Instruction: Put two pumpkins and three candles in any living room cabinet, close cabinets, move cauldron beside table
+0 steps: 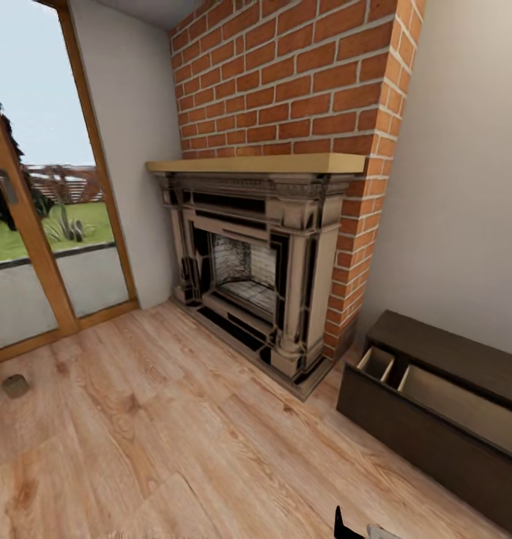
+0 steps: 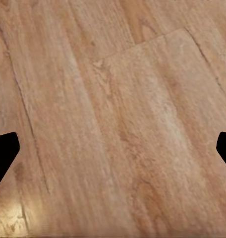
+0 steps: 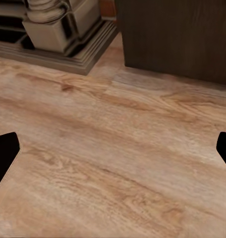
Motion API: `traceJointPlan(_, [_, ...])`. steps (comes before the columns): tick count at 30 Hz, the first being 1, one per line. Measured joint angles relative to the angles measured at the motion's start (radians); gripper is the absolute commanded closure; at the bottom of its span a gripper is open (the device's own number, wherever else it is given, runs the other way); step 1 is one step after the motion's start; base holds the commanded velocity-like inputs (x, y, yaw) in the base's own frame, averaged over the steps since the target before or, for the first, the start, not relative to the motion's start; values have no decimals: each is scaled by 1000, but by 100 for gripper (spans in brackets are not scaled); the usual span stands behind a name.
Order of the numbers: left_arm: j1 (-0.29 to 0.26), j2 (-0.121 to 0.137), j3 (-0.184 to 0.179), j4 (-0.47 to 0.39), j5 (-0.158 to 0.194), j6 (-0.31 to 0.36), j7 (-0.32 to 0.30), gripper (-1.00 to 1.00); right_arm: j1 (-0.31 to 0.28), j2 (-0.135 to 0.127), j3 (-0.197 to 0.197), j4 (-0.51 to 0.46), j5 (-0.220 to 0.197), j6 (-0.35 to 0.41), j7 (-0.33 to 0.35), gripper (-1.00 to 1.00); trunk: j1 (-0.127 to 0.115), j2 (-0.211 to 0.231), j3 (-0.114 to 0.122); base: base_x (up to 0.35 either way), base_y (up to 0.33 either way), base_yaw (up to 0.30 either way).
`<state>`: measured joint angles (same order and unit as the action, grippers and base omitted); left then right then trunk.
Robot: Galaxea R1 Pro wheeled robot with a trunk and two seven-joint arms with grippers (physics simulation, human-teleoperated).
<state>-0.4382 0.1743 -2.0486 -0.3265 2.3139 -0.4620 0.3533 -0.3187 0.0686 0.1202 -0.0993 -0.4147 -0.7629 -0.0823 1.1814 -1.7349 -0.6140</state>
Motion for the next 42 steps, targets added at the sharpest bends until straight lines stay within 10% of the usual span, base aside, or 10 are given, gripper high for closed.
traceJointPlan(7, [1, -1, 0, 0, 0, -16, -2, -100, 0, -3, -2, 3, 114, 4, 0, -100, -27, 49, 22, 0, 0, 287])
traceJointPlan(10, [37, -8, -2, -3, 0, -161, -6, -100, 0, -7, -5, 3, 151, 4, -1, -100, -31, 56, 25, 0, 0, 287])
traceJointPlan(15, [62, -21, -2, -5, -1, -262, -11, -100, 0, -8, -5, 3, 159, 4, -1, -100, -31, 56, 25, 0, 0, 287])
traceJointPlan(42, [64, -23, -2, -4, -1, -266, -11, -100, 0, -4, -2, 4, 160, 4, 0, -100, -31, 56, 25, 241, 124, 287])
